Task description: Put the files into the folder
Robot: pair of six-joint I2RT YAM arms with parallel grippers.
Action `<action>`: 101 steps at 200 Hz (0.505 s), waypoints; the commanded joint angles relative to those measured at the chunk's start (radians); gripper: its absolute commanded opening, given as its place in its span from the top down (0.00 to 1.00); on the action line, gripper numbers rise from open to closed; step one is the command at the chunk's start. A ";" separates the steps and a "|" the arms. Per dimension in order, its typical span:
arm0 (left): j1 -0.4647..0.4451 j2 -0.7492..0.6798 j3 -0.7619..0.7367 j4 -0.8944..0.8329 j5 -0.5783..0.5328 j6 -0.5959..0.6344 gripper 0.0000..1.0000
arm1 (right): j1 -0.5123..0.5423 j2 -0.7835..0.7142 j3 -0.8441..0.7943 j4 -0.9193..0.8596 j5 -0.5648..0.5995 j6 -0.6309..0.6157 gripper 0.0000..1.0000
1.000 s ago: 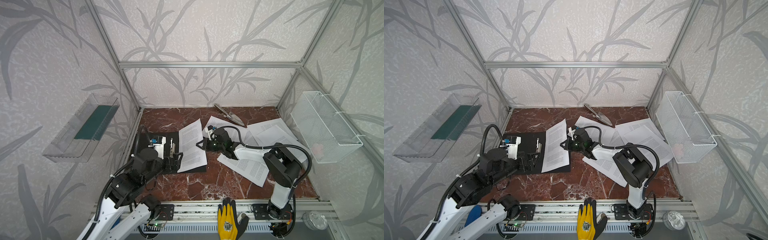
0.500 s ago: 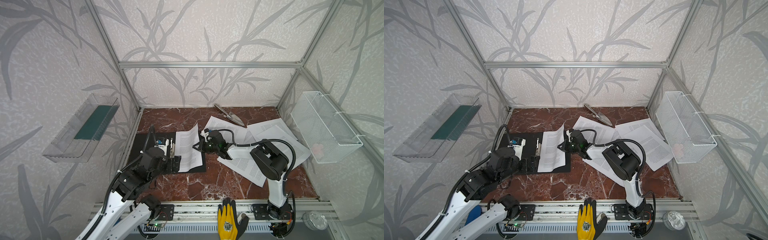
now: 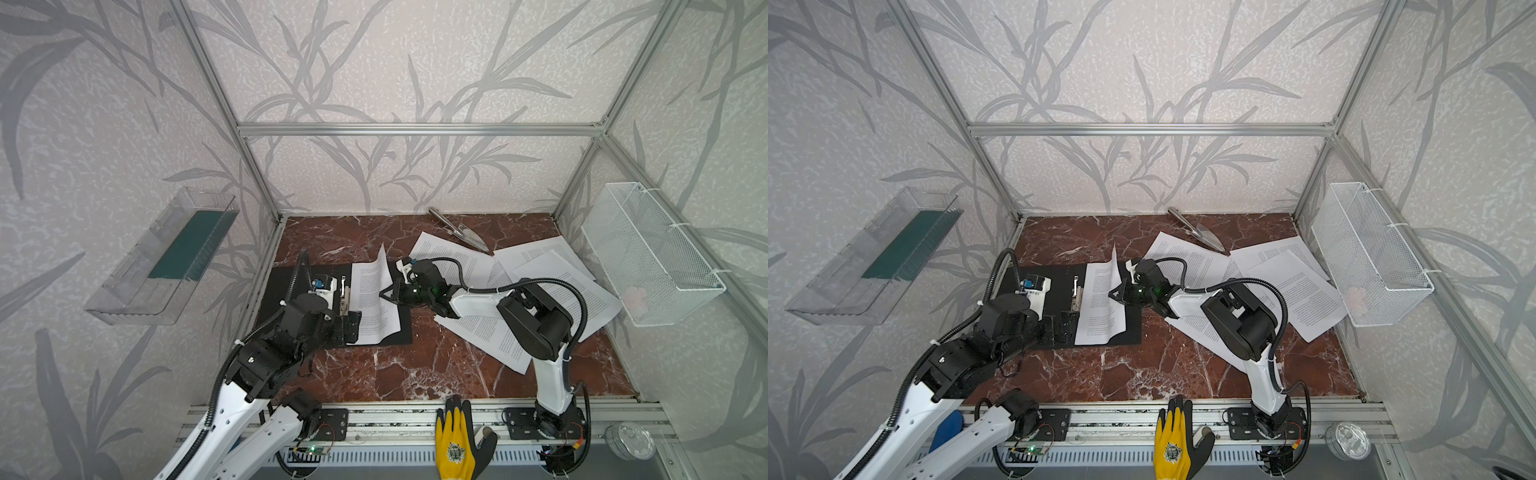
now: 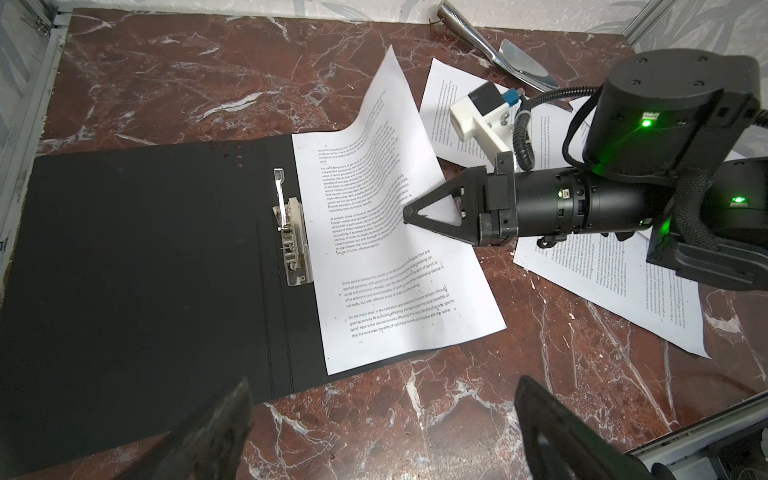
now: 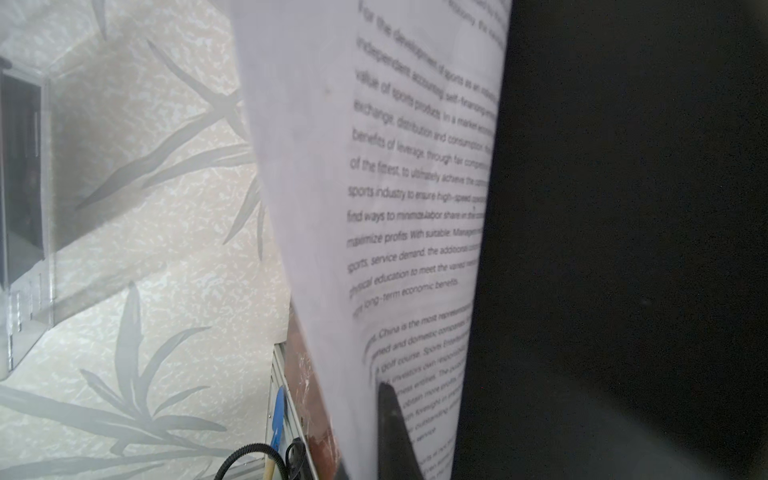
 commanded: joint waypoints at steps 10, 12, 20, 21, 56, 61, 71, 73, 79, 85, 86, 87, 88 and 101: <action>0.008 -0.001 -0.011 -0.009 0.005 0.017 0.01 | 0.046 -0.053 0.054 0.027 -0.075 -0.009 1.00; 0.007 -0.002 -0.011 -0.010 0.005 0.018 0.01 | 0.046 -0.053 0.053 0.033 -0.078 -0.005 1.00; 0.007 -0.002 -0.011 -0.012 0.004 0.016 0.01 | 0.048 -0.054 0.053 0.054 -0.089 0.008 1.00; 0.008 -0.003 -0.011 -0.011 0.004 0.016 0.01 | 0.048 -0.053 0.052 0.055 -0.090 0.008 1.00; 0.007 -0.008 -0.014 -0.012 0.003 0.014 0.01 | 0.036 -0.045 0.039 0.079 -0.088 0.025 1.00; 0.007 -0.008 -0.013 -0.011 0.003 0.014 0.01 | 0.032 -0.040 0.034 0.088 -0.087 0.033 1.00; 0.008 -0.011 -0.013 -0.011 0.003 0.014 0.01 | 0.020 -0.027 0.021 0.119 -0.091 0.051 1.00; 0.008 -0.010 -0.013 -0.010 0.002 0.014 0.01 | 0.018 -0.025 0.018 0.127 -0.094 0.058 1.00; 0.007 -0.009 -0.013 -0.011 0.002 0.014 0.01 | 0.011 -0.015 0.007 0.162 -0.105 0.076 1.00; 0.007 -0.010 -0.014 -0.011 0.003 0.014 0.01 | 0.004 -0.009 -0.003 0.192 -0.110 0.091 1.00; 0.007 -0.011 -0.014 -0.011 0.004 0.014 0.01 | 0.003 -0.008 -0.004 0.195 -0.111 0.093 1.00; 0.008 -0.011 -0.014 -0.011 0.002 0.014 0.01 | 0.002 -0.007 -0.005 0.198 -0.112 0.095 1.00; 0.008 -0.011 -0.013 -0.011 0.002 0.014 0.01 | 0.001 -0.007 -0.007 0.201 -0.112 0.097 1.00; 0.007 -0.012 -0.013 -0.009 0.003 0.014 0.01 | 0.000 -0.015 -0.016 0.200 -0.108 0.084 1.00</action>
